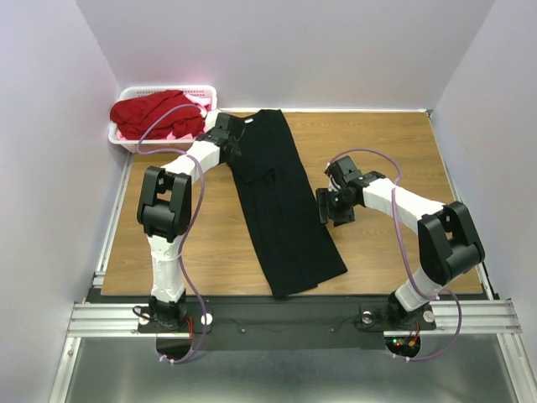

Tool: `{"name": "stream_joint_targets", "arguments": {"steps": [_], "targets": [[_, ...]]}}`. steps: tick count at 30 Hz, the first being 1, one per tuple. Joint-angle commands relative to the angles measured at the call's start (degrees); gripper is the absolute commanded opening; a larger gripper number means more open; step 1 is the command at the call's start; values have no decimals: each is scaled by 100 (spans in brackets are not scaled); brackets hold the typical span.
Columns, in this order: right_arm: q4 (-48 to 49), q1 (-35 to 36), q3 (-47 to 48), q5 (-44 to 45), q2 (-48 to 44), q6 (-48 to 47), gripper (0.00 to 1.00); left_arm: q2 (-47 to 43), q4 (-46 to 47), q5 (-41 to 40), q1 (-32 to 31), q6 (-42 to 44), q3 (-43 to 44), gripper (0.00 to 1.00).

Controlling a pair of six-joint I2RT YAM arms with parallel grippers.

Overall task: Fold and stack the t-shirts
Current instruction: Fold the tshirt

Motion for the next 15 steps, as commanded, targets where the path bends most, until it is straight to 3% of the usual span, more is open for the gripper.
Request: {"name": "stream_joint_targets", "arguments": {"steps": [1, 7, 9, 15], "targets": [[157, 32, -136, -291, -128, -226, 62, -93, 213, -251, 64, 1, 337, 60], [403, 41, -56, -485, 320, -243, 54, -66, 275, -241, 64, 63, 240, 61], [412, 41, -223, -485, 391, -208, 49, -49, 275, -320, 81, 115, 231, 61], [281, 41, -1162, -467, 110, 187, 49, 74, 257, -365, 108, 124, 310, 61]]}}
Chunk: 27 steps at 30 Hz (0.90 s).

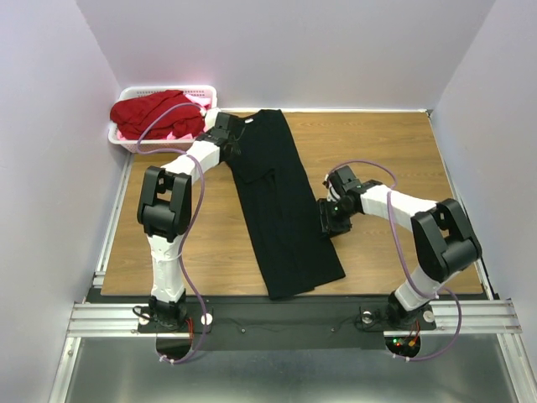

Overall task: Fold and stack the t-shirts
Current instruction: Fold the tshirt

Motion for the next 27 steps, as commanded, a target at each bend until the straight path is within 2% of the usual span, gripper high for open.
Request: {"name": "stream_joint_targets", "arguments": {"steps": [1, 7, 13, 17, 21, 26, 27], "targets": [[-202, 48, -645, -21, -262, 353, 49, 22, 115, -196, 31, 93, 306, 61], [-501, 48, -1287, -153, -745, 837, 49, 303, 45, -170, 31, 208, 508, 61], [-783, 39, -1490, 75, -1071, 1066, 47, 558, -69, -144, 31, 357, 684, 61], [-862, 48, -1176, 224, -1413, 864, 43, 383, -113, -21, 22, 349, 579, 61], [-993, 48, -473, 339, -1625, 609, 43, -283, -131, 24, -21, 366, 63, 63], [-1082, 48, -374, 233, -1441, 609, 44, -1407, -675, 111, -337, 129, -782, 69], [-1099, 48, -391, 268, -1432, 626, 44, -1585, -754, 146, -460, 77, -1175, 70]]}}
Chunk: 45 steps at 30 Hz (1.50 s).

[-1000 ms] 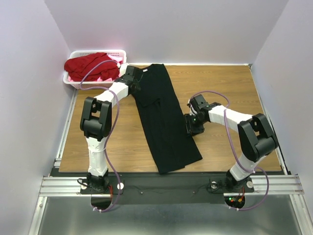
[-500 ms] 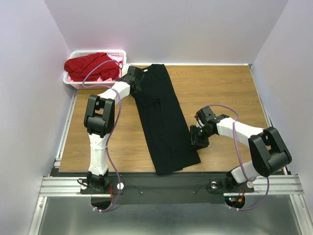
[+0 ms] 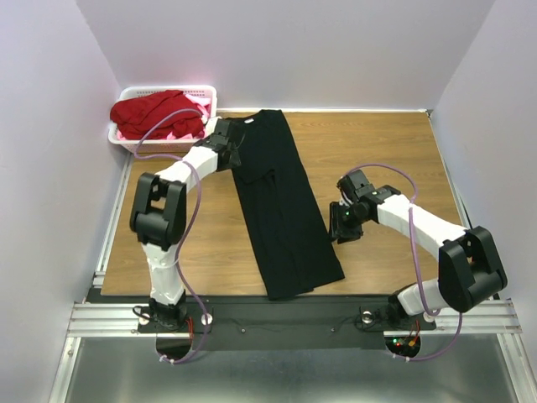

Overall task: Fold and stack the t-shirts
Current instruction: Fold the tshirt

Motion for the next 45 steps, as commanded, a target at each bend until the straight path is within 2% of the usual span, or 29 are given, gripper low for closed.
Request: {"name": "stream_joint_targets", "arguments": {"steps": [1, 3, 6, 10, 15, 19, 26, 33, 38, 45], "targets": [[-203, 39, 2, 214, -9, 45, 45, -1356, -479, 131, -693, -258, -850, 72], [-221, 30, -16, 302, 0, 90, 49, -1831, -673, 325, -1055, -591, -1492, 74], [-221, 30, 45, 337, 0, 90, 50, -2359, -849, 842, -1697, -1231, -2316, 76], [-221, 30, 98, 276, 70, -42, 50, -2790, -1060, 1010, -2400, -1926, -2926, 76], [-212, 30, -305, 74, 211, -25, 50, -3062, -1184, 1247, -3069, -2701, -3496, 76], [-221, 30, -341, 275, 53, 98, 50, -3203, -1130, 1388, -3666, -3141, -3735, 76], [-212, 30, -324, 477, 123, 186, 51, -3239, -858, 1775, -4316, -3387, -4157, 76], [-238, 30, -393, 636, 27, 248, 51, -3608, -665, 2057, -5098, -4143, -4684, 73], [-204, 30, -552, 751, -236, 283, 51, -3538, -533, 1986, -5425, -4556, -4764, 70], [-159, 30, -798, 663, -448, 274, 51, -3379, -699, 1591, -5495, -4697, -4501, 68]]}}
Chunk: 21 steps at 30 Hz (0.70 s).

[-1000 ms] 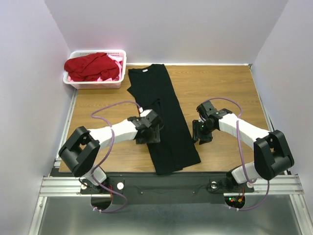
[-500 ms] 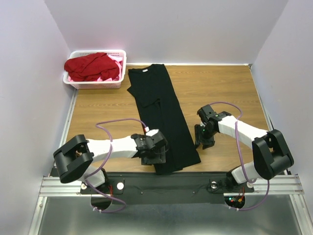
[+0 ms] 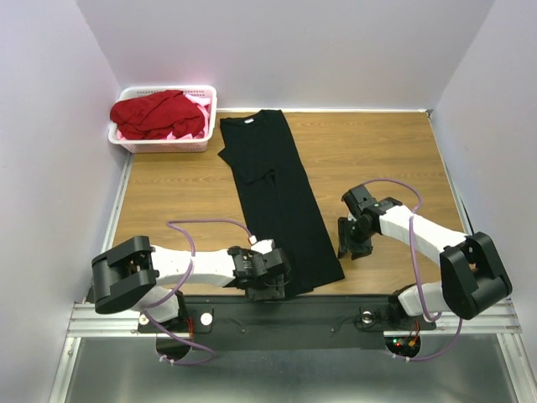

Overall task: Fold and stack the t-shirts
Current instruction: Fold the tshirt

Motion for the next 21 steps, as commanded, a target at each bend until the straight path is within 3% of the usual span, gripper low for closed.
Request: {"name": "stream_joint_targets", "arguments": {"steps": [1, 11, 21], "targets": [[40, 32, -51, 75, -208, 49, 51, -7, -319, -304, -77, -295, 245, 68], [110, 32, -147, -145, -217, 5, 51, -394, -549, -586, -86, -840, 298, 68], [101, 24, -191, -373, -322, 67, 51, -376, -680, -639, -86, -796, 553, 68]]}}
